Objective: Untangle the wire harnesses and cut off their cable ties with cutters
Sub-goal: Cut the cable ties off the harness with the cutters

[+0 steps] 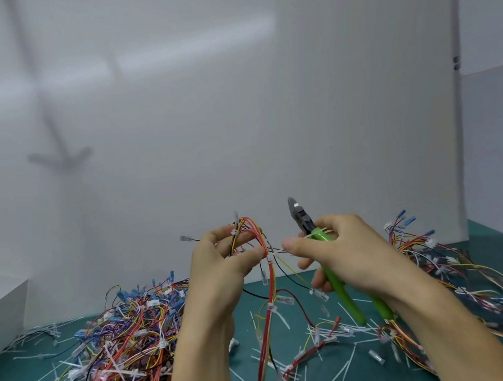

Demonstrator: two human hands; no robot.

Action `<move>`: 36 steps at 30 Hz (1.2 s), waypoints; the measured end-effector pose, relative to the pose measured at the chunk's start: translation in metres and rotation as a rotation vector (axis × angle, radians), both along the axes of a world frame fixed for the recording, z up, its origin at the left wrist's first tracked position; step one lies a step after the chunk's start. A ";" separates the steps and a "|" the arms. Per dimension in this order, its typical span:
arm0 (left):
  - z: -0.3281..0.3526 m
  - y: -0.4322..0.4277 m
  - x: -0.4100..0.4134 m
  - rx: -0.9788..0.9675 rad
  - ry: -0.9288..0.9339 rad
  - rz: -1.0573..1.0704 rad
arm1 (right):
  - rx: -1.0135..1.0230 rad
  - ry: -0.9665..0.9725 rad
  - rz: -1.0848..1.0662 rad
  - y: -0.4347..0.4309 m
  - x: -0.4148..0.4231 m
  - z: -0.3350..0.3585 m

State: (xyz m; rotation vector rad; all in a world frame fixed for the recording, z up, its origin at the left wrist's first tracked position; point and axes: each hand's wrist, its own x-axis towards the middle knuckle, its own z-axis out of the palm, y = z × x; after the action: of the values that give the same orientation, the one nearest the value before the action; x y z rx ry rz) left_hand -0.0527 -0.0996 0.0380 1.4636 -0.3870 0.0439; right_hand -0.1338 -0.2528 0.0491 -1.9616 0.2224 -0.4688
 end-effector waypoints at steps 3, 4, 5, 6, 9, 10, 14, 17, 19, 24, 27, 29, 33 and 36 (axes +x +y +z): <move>0.002 0.000 -0.001 -0.041 0.012 -0.027 | 0.030 -0.046 0.045 0.003 0.001 0.000; 0.002 -0.001 -0.002 -0.056 0.015 -0.042 | 0.030 -0.058 0.054 0.005 0.001 0.000; 0.003 -0.001 -0.003 -0.066 0.017 -0.058 | 0.023 -0.071 0.055 0.007 0.002 0.000; 0.004 -0.002 -0.003 -0.071 0.018 -0.074 | 0.014 -0.087 0.048 0.009 0.002 -0.001; 0.005 -0.003 -0.007 -0.080 0.013 -0.122 | 0.015 -0.156 0.024 0.013 0.004 -0.003; 0.006 -0.002 -0.008 -0.081 0.006 -0.132 | 0.020 -0.173 0.025 0.013 0.005 -0.003; 0.005 0.000 -0.008 0.036 -0.059 -0.090 | 0.099 -0.207 0.037 0.010 0.004 -0.002; 0.004 0.001 -0.005 0.168 -0.143 0.057 | 0.198 -0.240 0.031 0.007 0.004 -0.002; 0.004 0.000 -0.005 0.253 -0.246 0.192 | 0.236 -0.270 0.009 0.006 0.005 -0.003; 0.012 -0.002 -0.015 0.275 -0.426 0.214 | 0.283 -0.354 -0.042 0.006 0.008 -0.006; 0.012 -0.010 -0.021 0.316 -0.375 0.029 | 0.259 -0.401 -0.059 0.007 0.007 -0.006; 0.011 -0.014 -0.021 0.304 -0.344 -0.002 | 0.223 -0.421 -0.081 0.007 0.007 -0.007; 0.009 -0.015 -0.019 0.262 -0.233 -0.074 | 0.194 -0.436 -0.085 0.007 0.007 -0.008; 0.009 -0.013 -0.021 0.188 -0.137 -0.198 | 0.208 -0.435 -0.052 0.010 0.008 -0.008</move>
State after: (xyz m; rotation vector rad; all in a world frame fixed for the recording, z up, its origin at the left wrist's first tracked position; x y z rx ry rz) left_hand -0.0736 -0.1129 0.0465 1.6051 -0.6610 -0.0525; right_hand -0.1258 -0.2432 0.0413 -1.6104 0.0412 -0.8566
